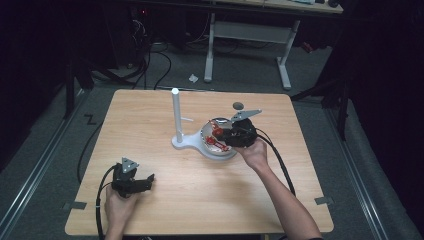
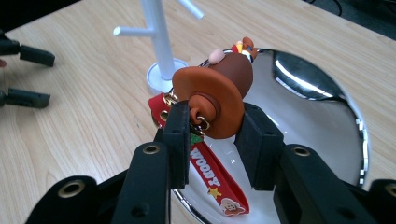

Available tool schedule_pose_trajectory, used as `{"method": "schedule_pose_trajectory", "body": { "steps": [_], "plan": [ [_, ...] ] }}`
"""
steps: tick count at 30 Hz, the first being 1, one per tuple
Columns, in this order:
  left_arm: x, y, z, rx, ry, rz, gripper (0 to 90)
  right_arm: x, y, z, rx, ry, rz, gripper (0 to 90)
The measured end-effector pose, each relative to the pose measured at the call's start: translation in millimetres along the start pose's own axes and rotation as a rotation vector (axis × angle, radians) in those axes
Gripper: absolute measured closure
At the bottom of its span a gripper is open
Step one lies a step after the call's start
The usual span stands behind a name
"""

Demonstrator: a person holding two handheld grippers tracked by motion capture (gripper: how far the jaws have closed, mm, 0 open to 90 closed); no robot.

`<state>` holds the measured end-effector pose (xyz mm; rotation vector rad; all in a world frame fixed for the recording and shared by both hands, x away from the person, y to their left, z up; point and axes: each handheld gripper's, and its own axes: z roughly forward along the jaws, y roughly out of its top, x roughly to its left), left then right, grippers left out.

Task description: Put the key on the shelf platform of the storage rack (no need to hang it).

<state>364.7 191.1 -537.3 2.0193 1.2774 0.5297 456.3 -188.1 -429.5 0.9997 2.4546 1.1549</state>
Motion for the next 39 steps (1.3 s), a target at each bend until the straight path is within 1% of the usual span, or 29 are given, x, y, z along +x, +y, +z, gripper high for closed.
{"method": "schedule_pose_trajectory", "body": {
  "steps": [3, 4, 8, 10, 19, 24, 28, 31, 33, 37, 39],
  "plan": [
    [0.0, 0.0, 0.0, 0.000, 0.000, 0.000, 15.3, 3.2, -1.1, 3.6, 0.017, 0.000, -0.002, 66.4],
    [0.0, 0.0, 0.0, 0.000, 0.000, 0.000, 15.3, 3.1, -1.5, 4.9, 0.017, 0.002, -0.011, 66.4],
    [0.0, 0.0, 0.0, 0.000, 0.000, 0.000, 15.3, 3.9, -4.0, 9.8, 0.027, -0.001, -0.010, 66.3],
    [0.0, 0.0, 0.0, 0.000, 0.000, 0.000, 15.3, 4.0, -5.1, 10.7, 0.030, -0.002, 0.002, 66.3],
    [0.0, -0.1, 0.0, -0.001, 0.001, 0.000, 15.4, 0.1, -11.3, 21.6, 0.077, -0.014, 0.020, 66.0],
    [0.0, 0.0, 0.0, 0.000, 0.000, 0.000, 15.4, -4.3, -14.7, 24.4, 0.087, -0.022, 0.052, 65.8],
    [0.0, 0.0, 0.0, 0.000, 0.000, 0.001, 15.4, -7.0, -18.0, 26.1, 0.084, -0.029, 0.078, 64.8],
    [0.0, 0.0, 0.0, 0.000, 0.000, 0.000, 15.4, -9.0, -20.6, 26.8, 0.088, -0.045, 0.097, 59.2],
    [0.0, 0.0, 0.0, 0.000, 0.000, 0.000, 15.4, -10.1, -20.3, 24.6, 0.081, -0.050, 0.104, 56.9],
    [0.0, 0.0, 0.0, 0.000, 0.000, 0.000, 15.4, -11.2, -18.7, 18.6, 0.050, -0.064, 0.101, 52.2],
    [0.0, 0.0, 0.0, 0.000, 0.000, 0.000, 15.4, -11.9, -18.3, 15.1, 0.036, -0.072, 0.110, 50.7]
  ]
}}
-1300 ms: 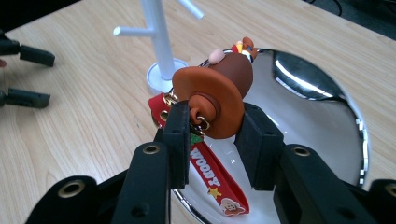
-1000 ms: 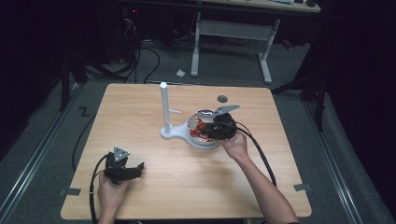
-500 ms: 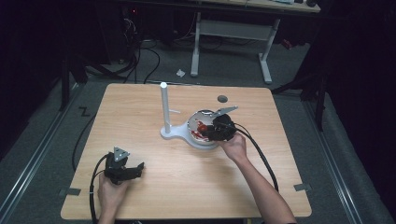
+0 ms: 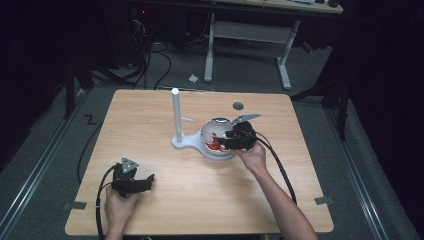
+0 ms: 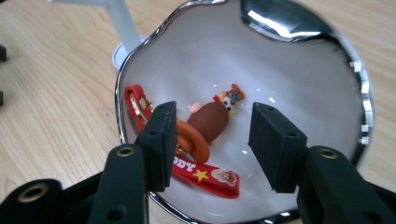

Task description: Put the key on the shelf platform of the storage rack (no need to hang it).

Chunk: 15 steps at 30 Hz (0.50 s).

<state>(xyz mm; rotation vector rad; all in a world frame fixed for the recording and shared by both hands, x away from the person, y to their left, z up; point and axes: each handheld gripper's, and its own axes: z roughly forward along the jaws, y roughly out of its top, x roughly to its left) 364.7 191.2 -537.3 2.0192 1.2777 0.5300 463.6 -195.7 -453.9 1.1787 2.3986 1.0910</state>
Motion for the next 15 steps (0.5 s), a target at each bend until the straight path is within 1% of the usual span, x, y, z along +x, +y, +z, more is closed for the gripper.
{"method": "schedule_pose_trajectory", "body": {
  "steps": [3, 11, 14, 15],
  "plan": [
    [0.0, 0.0, 0.0, 0.000, 0.001, 0.000, 15.4, -1.7, 0.0, -4.7, -0.013, -0.009, 0.012, 49.5],
    [0.0, 0.0, 0.0, 0.000, 0.000, 0.000, 15.4, -4.1, -0.5, -17.5, -0.046, -0.027, 0.020, 48.7],
    [0.1, 0.0, 0.0, 0.000, 0.000, 0.001, 15.4, -6.1, -2.2, -25.8, -0.075, -0.034, 0.028, 48.8],
    [0.1, 0.0, 0.0, 0.000, 0.000, 0.001, 15.4, -6.1, -2.2, -25.8, -0.075, -0.034, 0.028, 48.8]
  ]
}}
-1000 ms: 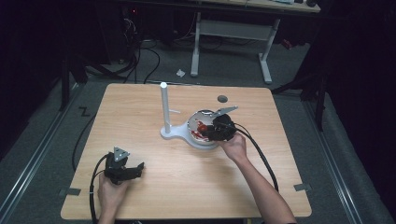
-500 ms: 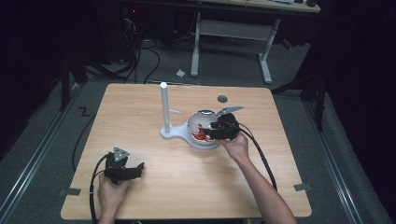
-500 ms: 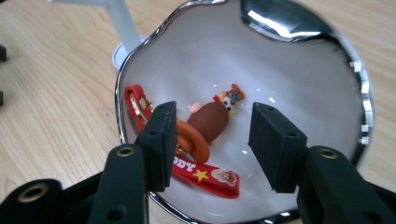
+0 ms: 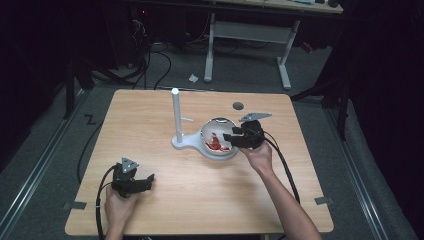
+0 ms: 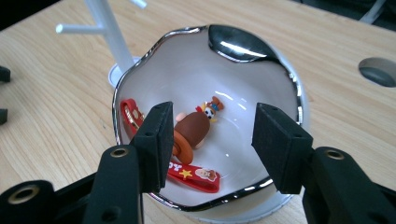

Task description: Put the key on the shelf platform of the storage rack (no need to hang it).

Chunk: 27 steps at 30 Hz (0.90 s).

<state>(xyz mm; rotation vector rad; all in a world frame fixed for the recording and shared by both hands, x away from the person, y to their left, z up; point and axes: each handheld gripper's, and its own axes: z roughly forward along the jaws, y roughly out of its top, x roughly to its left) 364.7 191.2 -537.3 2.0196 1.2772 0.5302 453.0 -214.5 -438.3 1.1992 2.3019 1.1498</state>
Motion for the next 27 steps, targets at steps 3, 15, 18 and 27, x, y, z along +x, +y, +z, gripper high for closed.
{"method": "schedule_pose_trajectory", "body": {
  "steps": [3, 15, 18, 27],
  "plan": [
    [0.0, 0.0, 0.0, 0.000, 0.000, 0.000, 15.4, -5.5, -4.8, -7.2, -0.008, -0.005, 0.016, 48.4],
    [0.0, 0.0, 0.0, 0.000, 0.000, 0.000, 15.4, -12.9, -9.8, -31.5, -0.042, -0.021, 0.048, 47.7],
    [0.0, 0.0, 0.0, 0.000, 0.000, 0.000, 15.4, -15.6, -11.6, -36.7, -0.049, -0.029, 0.053, 47.7],
    [-0.1, 0.0, 0.0, 0.000, 0.000, 0.000, 15.4, -22.8, -20.8, -56.3, -0.084, -0.051, 0.077, 47.5]
  ]
}}
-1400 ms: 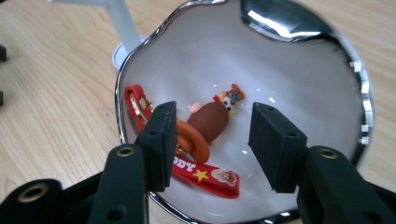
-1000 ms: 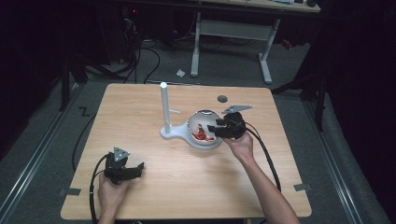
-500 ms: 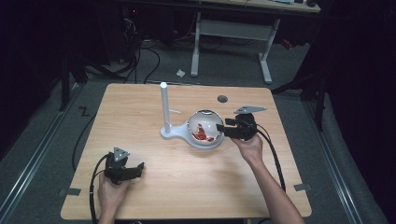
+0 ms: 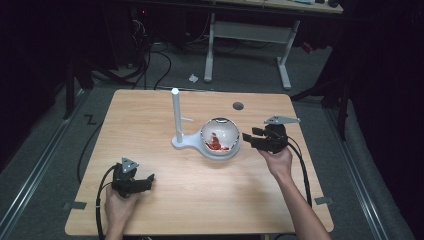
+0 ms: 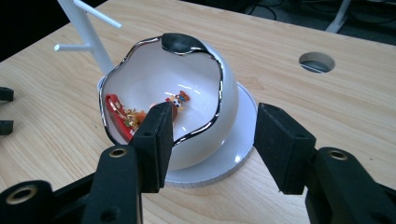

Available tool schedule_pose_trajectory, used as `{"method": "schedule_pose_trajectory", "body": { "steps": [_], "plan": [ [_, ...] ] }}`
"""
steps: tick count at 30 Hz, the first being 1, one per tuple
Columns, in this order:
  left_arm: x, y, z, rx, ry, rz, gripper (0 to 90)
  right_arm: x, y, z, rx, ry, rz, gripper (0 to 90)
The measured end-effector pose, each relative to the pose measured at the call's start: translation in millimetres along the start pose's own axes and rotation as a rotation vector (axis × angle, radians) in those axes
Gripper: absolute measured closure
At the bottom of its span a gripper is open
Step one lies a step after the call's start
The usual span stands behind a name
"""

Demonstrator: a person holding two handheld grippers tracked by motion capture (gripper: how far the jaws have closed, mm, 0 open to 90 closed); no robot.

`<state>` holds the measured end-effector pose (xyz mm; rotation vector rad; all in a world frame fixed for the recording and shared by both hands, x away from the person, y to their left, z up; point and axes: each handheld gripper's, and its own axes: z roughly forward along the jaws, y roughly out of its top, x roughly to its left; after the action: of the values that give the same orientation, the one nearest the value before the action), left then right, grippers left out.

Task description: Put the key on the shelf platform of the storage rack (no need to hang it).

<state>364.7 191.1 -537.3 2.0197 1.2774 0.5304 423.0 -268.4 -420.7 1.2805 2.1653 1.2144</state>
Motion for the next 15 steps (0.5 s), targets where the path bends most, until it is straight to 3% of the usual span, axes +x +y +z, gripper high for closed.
{"method": "schedule_pose_trajectory", "body": {
  "steps": [7, 15],
  "plan": [
    [0.0, 0.0, 0.0, 0.000, 0.000, 0.000, 15.4, -0.9, -1.0, -12.0, -0.014, -0.013, -0.004, 46.8],
    [0.0, 0.0, 0.0, 0.000, 0.000, 0.000, 15.4, -5.5, -10.7, -25.7, -0.035, -0.026, 0.027, 46.5]
  ]
}}
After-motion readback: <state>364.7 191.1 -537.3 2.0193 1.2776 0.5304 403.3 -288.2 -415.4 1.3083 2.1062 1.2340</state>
